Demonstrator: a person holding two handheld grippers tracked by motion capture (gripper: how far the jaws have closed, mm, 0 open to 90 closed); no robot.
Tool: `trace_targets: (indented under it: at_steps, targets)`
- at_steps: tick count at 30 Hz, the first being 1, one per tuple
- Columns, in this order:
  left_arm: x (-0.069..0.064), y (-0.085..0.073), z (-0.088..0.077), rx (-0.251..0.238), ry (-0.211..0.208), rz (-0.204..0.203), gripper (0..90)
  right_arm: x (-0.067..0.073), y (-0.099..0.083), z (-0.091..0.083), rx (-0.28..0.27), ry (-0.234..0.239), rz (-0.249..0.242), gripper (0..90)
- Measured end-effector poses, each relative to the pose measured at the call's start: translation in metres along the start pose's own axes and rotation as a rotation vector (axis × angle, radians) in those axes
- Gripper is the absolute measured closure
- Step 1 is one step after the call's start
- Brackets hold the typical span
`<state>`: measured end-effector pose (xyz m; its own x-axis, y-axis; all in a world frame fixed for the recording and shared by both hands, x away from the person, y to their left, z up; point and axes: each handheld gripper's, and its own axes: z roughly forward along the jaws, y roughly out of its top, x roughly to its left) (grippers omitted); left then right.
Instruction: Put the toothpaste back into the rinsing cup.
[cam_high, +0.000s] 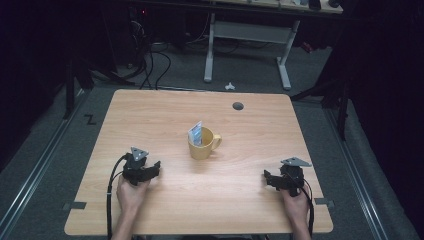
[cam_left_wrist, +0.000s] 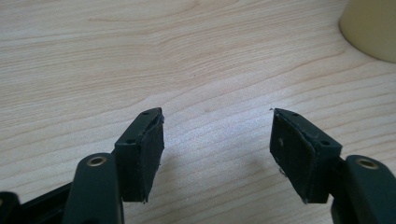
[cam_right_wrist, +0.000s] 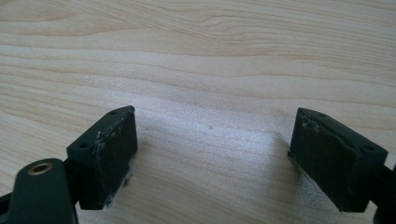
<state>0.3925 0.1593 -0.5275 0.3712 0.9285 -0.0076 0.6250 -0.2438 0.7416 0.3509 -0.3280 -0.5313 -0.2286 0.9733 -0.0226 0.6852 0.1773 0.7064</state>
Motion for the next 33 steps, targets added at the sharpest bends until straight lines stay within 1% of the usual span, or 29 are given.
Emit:
trace_targets:
  at_steps: [10,12,15,33]
  targets:
    - [-0.0030,-0.0016,0.0063,0.015,0.012,0.017,35.3,0.0000,0.0000,0.0000,0.000,0.000,0.000,14.8]
    - [-0.0035,-0.0031,0.0072,-0.002,0.011,0.008,35.5,0.0000,0.0000,0.0000,0.000,0.000,0.000,14.8]
    - [-0.0025,-0.0044,0.0072,-0.008,0.009,-0.005,35.4,0.0000,0.0000,0.0000,0.000,0.000,0.000,14.8]
    - [-0.0024,-0.0046,0.0075,-0.005,0.000,-0.007,31.4,0.0002,0.0001,0.0000,0.001,0.001,0.004,14.8]
